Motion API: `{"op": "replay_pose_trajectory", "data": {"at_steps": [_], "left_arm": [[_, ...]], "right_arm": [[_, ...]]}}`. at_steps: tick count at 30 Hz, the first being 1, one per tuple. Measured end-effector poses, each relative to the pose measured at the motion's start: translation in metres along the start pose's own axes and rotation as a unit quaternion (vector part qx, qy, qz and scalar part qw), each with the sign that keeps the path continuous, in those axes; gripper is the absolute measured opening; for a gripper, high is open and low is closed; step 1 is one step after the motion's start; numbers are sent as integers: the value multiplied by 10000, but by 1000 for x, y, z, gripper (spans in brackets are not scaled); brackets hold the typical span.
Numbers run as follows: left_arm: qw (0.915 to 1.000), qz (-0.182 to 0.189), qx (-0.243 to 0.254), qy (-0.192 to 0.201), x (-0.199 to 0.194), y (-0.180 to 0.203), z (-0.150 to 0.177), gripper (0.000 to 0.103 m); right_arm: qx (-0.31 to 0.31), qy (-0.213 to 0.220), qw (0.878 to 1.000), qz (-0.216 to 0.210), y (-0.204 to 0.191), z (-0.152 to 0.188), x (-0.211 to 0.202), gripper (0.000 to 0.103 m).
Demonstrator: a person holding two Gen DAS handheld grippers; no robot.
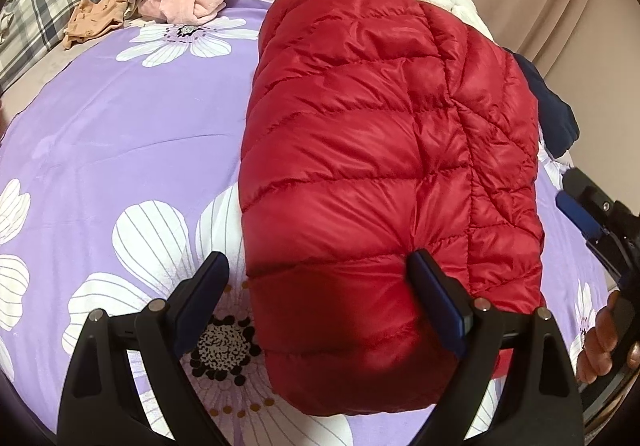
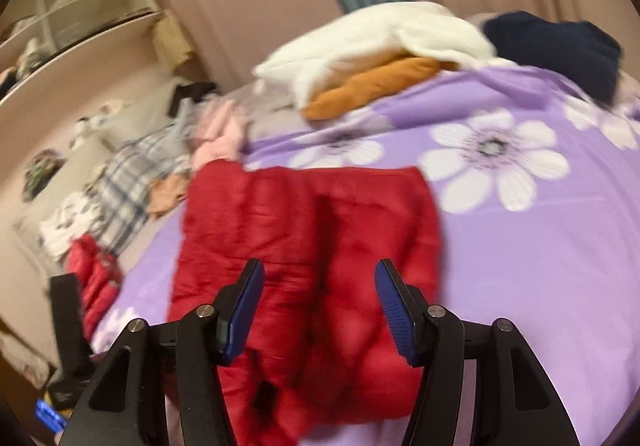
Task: Fold large clothes
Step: 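Lower the folded bundle onto the bed with both tools, then open both tools and release the folded red jacket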
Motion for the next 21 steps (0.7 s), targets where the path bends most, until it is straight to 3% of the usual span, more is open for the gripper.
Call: {"op": "replay_pose_trajectory", "data": {"at_steps": [6,12,21], "left_arm": [[9999,7,108,-3,2,3,0,92],[9999,46,76,-79,8,1,0,92],[9998,52,55,-164,12,3,2,92]], "right_arm": [[-504,-158,9980,-355,-29,-1,22,40],[-523,-660,9964,-125,-27,10,50,39],[-344,-887,9954,-50,-21,16,56,39]]}}
Point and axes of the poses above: each gripper's, at about its wrist camera, not at the fingertips, and x roughly the way its jaws point, y to its right, z to its underside, the point moved 2 cm from there along x, roughly the way its jaws point, and after that the axes turned 11 degrees about -x, right-handed, at the moved point
